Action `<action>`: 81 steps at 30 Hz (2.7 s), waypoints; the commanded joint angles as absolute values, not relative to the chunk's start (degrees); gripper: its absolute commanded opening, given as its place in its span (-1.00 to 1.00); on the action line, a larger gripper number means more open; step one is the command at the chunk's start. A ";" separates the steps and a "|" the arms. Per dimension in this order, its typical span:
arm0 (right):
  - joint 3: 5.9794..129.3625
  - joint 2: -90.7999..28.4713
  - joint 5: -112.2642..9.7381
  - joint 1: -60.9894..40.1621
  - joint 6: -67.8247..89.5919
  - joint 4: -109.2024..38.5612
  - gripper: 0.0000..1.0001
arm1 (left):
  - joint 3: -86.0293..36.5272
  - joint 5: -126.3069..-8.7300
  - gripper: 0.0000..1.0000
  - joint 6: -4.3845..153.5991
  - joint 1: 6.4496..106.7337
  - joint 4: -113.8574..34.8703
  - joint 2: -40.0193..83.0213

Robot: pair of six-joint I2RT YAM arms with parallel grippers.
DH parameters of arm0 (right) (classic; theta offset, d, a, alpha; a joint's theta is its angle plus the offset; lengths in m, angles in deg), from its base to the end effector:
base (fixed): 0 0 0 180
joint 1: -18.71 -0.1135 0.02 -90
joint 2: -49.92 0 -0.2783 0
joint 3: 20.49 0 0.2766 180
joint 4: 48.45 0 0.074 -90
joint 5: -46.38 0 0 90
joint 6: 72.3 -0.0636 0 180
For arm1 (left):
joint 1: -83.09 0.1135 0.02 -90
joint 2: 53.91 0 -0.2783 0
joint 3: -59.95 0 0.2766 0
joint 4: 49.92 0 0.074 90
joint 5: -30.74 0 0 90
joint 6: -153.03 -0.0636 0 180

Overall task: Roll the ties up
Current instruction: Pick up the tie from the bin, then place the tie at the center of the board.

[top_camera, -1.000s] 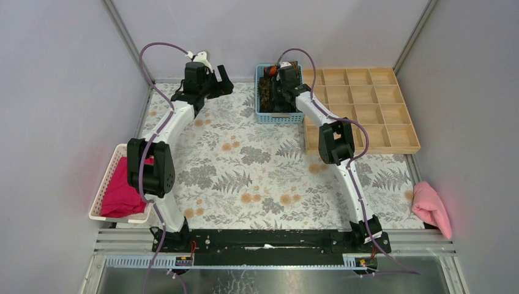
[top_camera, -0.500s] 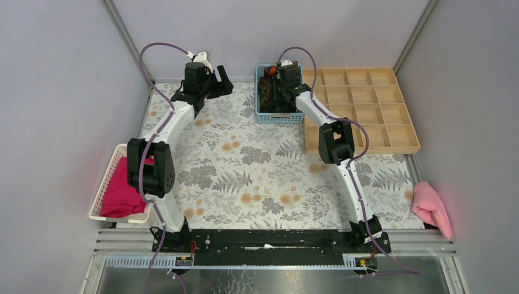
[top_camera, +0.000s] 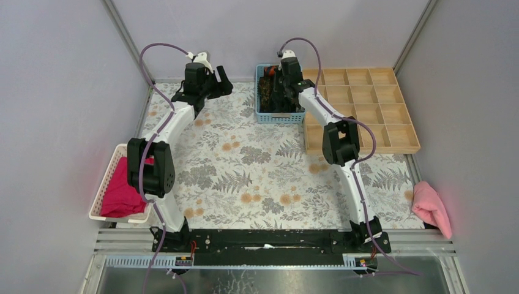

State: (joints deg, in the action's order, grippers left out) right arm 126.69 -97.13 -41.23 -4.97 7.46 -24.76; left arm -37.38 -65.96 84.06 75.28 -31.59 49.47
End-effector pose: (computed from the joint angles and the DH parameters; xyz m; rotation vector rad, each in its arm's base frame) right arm 0.6020 0.2611 0.2105 -0.2066 1.9870 0.3417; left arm 0.4789 -0.0732 0.2985 -0.1567 2.0142 -0.4386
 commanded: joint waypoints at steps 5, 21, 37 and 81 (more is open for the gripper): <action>121.12 -82.11 -42.00 -5.01 9.69 -29.31 -1.00 | -36.23 -67.41 0.68 83.98 75.80 -35.34 49.87; 101.18 -57.85 -42.44 -5.39 10.85 -32.27 -1.00 | -32.62 -72.37 0.65 87.70 74.39 -39.45 46.19; 85.14 -26.06 -39.86 -12.87 11.17 -29.11 -1.00 | -27.40 -66.66 0.69 86.67 63.09 -37.48 31.27; 70.05 -4.21 -40.25 -14.21 4.62 -0.48 -1.00 | -19.95 -43.86 0.71 84.61 32.73 -31.37 19.29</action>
State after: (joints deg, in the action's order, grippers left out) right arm 73.62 2.50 -34.98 -13.89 4.68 3.85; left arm -22.64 -50.37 85.90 32.92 -31.15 22.61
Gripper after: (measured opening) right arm 0.022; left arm 0.851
